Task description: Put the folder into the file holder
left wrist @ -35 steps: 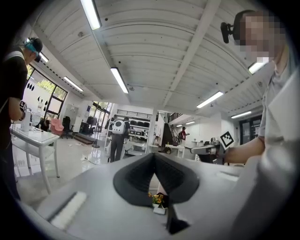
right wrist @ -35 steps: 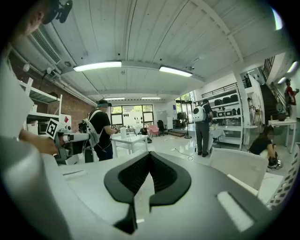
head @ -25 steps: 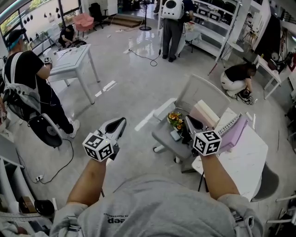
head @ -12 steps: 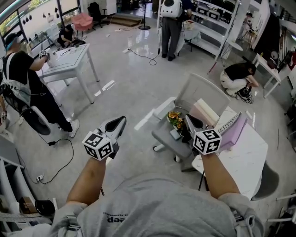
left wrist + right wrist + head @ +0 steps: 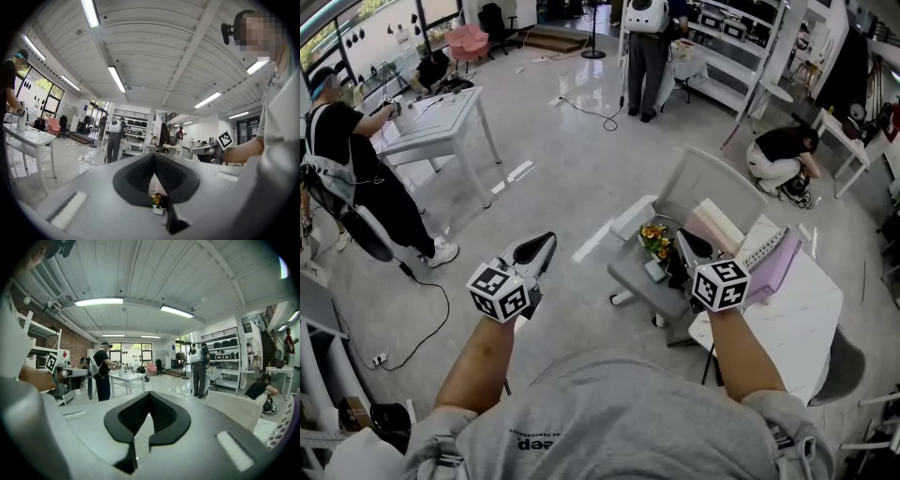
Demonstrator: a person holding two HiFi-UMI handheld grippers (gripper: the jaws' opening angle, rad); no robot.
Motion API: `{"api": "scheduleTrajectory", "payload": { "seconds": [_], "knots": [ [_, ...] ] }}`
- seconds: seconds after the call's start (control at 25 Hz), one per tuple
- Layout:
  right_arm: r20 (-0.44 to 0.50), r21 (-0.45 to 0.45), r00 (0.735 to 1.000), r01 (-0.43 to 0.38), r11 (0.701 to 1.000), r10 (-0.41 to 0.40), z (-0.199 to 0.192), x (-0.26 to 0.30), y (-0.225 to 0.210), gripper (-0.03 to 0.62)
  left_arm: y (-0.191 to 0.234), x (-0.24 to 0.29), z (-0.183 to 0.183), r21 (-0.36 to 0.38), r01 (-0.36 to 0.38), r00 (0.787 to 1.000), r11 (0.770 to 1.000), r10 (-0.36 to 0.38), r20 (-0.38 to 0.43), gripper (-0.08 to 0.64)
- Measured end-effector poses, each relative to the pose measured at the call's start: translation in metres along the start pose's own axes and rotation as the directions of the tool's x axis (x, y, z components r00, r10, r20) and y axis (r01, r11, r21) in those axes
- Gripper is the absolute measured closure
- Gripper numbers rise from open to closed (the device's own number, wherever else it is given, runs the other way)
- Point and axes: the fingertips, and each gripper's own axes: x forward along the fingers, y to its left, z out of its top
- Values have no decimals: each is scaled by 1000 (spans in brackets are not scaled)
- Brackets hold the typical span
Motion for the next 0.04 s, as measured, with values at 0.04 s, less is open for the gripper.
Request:
{"api": "scheduleTrajectory", "payload": {
  "seconds": [0.04],
  "knots": [
    [0,-1,1000,0,1000,0,1,0,2,595,1,-1,1,0,0,1000,1000,0,1,502]
  ]
}}
